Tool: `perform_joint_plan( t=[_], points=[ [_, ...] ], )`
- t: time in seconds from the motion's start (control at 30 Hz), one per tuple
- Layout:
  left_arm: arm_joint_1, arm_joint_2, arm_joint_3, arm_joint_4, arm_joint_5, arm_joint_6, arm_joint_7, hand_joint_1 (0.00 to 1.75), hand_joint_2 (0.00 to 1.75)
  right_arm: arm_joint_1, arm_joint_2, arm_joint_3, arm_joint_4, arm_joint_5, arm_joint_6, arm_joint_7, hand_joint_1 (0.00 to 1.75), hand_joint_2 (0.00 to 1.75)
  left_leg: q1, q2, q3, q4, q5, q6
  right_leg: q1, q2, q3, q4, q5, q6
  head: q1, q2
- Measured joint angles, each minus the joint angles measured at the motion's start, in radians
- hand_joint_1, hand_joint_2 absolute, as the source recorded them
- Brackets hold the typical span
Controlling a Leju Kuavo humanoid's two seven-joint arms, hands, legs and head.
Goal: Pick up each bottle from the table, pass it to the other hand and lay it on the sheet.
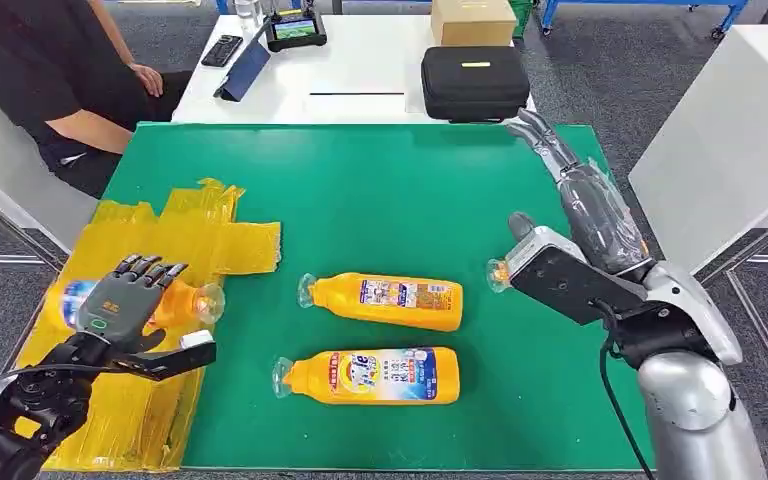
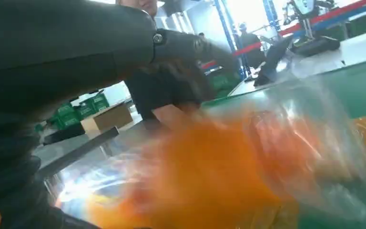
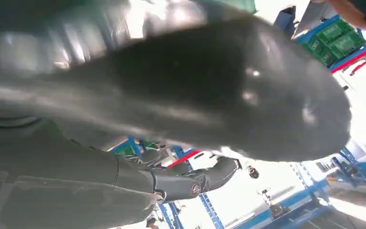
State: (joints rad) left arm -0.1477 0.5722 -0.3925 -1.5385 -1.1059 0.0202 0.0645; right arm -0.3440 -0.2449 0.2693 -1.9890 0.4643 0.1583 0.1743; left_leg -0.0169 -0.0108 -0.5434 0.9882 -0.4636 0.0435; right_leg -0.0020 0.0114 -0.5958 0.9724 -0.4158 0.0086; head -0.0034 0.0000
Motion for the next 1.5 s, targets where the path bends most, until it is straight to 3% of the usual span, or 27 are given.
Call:
perform_joint_plan(
  t=[0.37, 0.73, 0.77, 0.93, 1.07, 1.23, 1.5],
  points=[
    [0.001, 0.006, 0.003, -0.059, -0.003, -0.056, -0.001, 0.0, 0.0, 0.0, 0.003, 0.005, 0.003, 0.004, 0.018, 0.005, 0.0, 0.0, 0.0, 0.0, 0.0, 0.0, 0.0, 0.0, 0.0, 0.0, 0.0, 0.0, 0.0, 0.0, 0.0, 0.0],
    [0.05, -0.007, -0.002, -0.051, 0.226, -0.039, -0.072, 0.0, 0.0, 0.048, 0.011, 0.006, 0.061, 0.034, 0.034, 0.002, 0.0, 0.0, 0.0, 0.0, 0.0, 0.0, 0.0, 0.0, 0.0, 0.0, 0.0, 0.0, 0.0, 0.0, 0.0, 0.0],
    [0.057, -0.013, 0.007, -0.055, 0.298, -0.034, -0.083, 0.0, 0.0, 0.052, 0.012, 0.006, 0.063, 0.04, 0.035, 0.005, 0.0, 1.75, 0.0, 0.001, 0.0, 0.0, 0.0, 0.0, 0.0, 0.0, 0.0, 0.0, 0.0, 0.0, 0.0, 0.0],
    [0.083, -0.097, 0.13, -0.094, 0.865, 0.059, -0.176, 0.0, 0.0, 0.071, 0.026, 0.026, 0.071, 0.077, 0.07, 0.027, 0.0, 1.75, 0.0, 0.0, -0.001, 0.0, 0.0, 0.0, 0.0, 0.0, 0.0, 0.0, 0.0, 0.0, 0.0, 0.0],
    [0.078, -0.159, 0.274, -0.182, 1.314, 0.096, -0.192, 0.0, 0.0, 0.04, 0.054, 0.124, 0.07, 0.142, 0.111, 0.095, 0.0, 1.75, 0.0, 0.003, 0.001, 0.0, 0.0, 0.0, 0.0, 0.002, 0.0, 0.0, 0.0, 0.0, 0.0, 0.0],
    [0.072, -0.208, 0.349, -0.249, 1.443, 0.108, -0.225, 0.0, 0.0, -0.012, 0.074, 0.257, 0.092, 0.166, 0.124, 0.145, 0.0, 1.75, 0.001, 0.001, 0.0, 0.0, 0.0, 0.0, 0.001, 0.002, 0.0, 0.0, 0.0, 0.0, 0.0, 0.0],
    [0.011, -0.25, 0.351, -0.273, 1.402, 0.144, -0.231, 0.0, 0.0, -0.066, 0.104, 0.454, 0.184, 0.165, 0.159, 0.227, 0.0, 1.75, 0.001, 0.001, 0.001, 0.0, 0.0, 0.0, 0.001, 0.001, 0.001, 0.0, 0.0, 0.0, 0.0, 0.0]
  ],
)
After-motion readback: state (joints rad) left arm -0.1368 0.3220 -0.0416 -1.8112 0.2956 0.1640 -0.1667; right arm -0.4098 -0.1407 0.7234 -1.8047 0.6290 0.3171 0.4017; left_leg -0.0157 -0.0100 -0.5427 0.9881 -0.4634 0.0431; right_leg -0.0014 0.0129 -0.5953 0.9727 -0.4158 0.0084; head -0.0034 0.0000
